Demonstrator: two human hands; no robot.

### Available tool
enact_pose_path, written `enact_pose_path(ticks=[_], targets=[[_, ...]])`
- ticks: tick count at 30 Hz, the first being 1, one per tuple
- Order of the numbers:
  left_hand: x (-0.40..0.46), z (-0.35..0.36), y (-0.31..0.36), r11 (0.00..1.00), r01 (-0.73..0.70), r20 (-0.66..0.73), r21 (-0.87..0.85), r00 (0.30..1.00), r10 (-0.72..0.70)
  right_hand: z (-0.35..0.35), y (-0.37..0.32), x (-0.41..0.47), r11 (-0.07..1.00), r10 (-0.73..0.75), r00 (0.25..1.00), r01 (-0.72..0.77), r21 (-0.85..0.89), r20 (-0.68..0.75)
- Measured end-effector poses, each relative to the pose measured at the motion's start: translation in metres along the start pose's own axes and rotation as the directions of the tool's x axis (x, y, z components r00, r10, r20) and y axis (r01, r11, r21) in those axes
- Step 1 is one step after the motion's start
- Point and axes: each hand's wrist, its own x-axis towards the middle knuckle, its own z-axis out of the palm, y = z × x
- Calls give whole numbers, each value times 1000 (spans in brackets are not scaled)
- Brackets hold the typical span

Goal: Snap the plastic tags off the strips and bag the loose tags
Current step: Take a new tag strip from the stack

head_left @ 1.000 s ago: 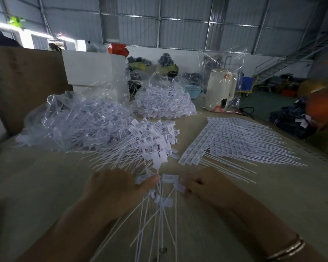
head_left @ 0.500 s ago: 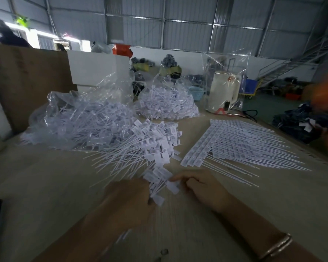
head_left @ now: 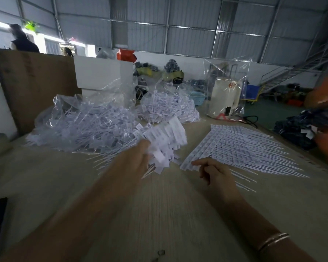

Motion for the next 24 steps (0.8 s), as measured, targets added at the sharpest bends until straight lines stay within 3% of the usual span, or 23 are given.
enact_pose_path(ticks=[2, 4, 6, 9, 12, 15, 17, 19, 21, 24], targets=[[26, -11, -14, 994, 27, -168, 106, 986, -8, 1, 1, 2, 1000, -2, 1000, 2, -30, 26], [53, -18, -32, 961, 123, -213, 247, 974, -70, 3, 3, 3, 998, 9, 999, -6, -63, 52], [72, -17, -49, 846, 230, -143, 481, 973, -183, 4, 3, 4, 994, 26, 996, -18, -105, 81], [79, -4, -64, 651, 229, 59, 723, 919, -389, 3, 4, 3, 981, 39, 991, -14, -194, 127], [73, 12, -66, 634, 327, -25, 701, 899, -437, 3, 4, 3, 975, 52, 988, -18, -221, 148], [70, 16, -46, 667, 322, -191, 672, 945, -265, 7, 4, 5, 975, 54, 985, -17, -221, 162], [65, 22, -26, 740, 108, -118, 664, 992, -39, 9, 2, 4, 977, 40, 984, -2, -211, 176], [59, 37, -2, 828, -109, 7, 550, 992, 125, 11, -1, 1, 977, -18, 982, 57, -204, 189], [57, 57, 21, 906, -146, 93, 397, 989, 119, 11, -6, -3, 972, -112, 984, 138, -190, 140], [67, 94, 43, 943, -38, 225, 332, 974, -40, 4, -11, -6, 965, -249, 968, 246, -95, -25]])
